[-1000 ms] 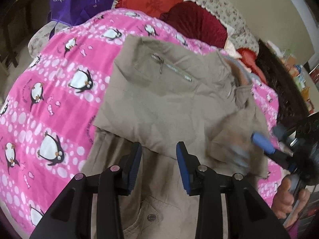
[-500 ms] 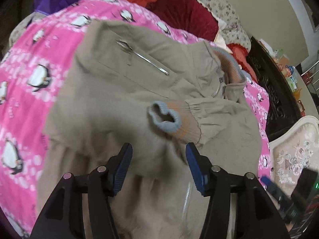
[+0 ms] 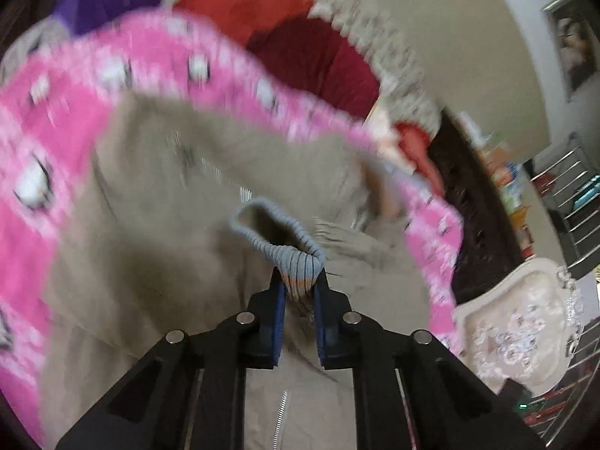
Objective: Fold large clothes
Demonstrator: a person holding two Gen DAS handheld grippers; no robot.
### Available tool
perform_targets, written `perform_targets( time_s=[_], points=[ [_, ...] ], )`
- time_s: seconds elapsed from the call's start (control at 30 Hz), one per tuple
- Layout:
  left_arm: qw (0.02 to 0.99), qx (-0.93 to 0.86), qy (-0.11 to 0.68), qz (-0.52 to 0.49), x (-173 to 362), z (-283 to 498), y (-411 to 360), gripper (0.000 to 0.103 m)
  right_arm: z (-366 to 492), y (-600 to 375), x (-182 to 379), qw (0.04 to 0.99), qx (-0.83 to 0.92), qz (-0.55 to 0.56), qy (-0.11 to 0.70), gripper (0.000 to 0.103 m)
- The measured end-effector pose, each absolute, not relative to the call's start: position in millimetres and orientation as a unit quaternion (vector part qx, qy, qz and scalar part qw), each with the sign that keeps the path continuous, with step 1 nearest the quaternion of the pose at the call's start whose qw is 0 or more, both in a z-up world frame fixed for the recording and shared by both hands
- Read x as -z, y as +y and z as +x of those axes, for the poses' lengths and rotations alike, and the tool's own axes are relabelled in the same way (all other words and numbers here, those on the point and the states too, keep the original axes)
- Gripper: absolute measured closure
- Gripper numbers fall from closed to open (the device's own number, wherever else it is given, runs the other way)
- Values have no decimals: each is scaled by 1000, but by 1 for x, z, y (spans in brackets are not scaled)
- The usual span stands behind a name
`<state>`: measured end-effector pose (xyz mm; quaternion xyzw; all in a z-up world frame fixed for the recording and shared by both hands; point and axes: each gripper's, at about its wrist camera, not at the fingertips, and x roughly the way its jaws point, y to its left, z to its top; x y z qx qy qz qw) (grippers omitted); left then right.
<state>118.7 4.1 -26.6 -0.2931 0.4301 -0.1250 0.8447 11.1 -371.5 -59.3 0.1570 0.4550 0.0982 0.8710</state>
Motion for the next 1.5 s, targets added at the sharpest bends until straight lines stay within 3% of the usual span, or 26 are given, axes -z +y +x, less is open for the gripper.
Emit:
perform_targets(
  time_s=[0.1,0.23,0.53,0.57,0.6,0.63,0.7,0.8,0.93,1.1,1.2,1.33,1.5],
  points=[
    [866,73,416,-269,15,111,35,102,9,-365,59,874,-101,151,452,27],
    [850,22,453,-267,46,108,62,102,22,-365,68,871,-93,171,452,26],
    [841,33,473,-261,63,112,41,102,102,-366,93,852,-73,231,465,24],
    [843,34,473,-253,61,113,37,102,110,-366,98,845,-84,240,471,34],
    [844,38,473,-248,60,114,35,102,116,-364,101,842,-92,242,474,72],
    [845,44,473,-246,58,113,34,102,120,-363,100,845,-88,228,475,89],
    [845,54,473,-242,58,112,29,100,116,-364,91,862,-75,208,456,98],
    [846,34,490,-210,72,117,21,90,108,-371,78,891,-35,152,426,98],
    [834,13,519,-185,89,123,17,90,121,-377,101,863,-28,168,475,97],
    [846,15,498,-187,78,115,26,90,89,-371,68,869,-55,180,458,66],
    [844,7,502,-190,80,117,26,90,74,-341,71,862,-76,117,488,66],
    [848,2,499,-178,72,110,28,90,59,-322,116,831,-38,12,554,66],
    [868,-3,466,-172,50,99,34,81,43,-345,81,853,-35,63,517,64]
  ],
)
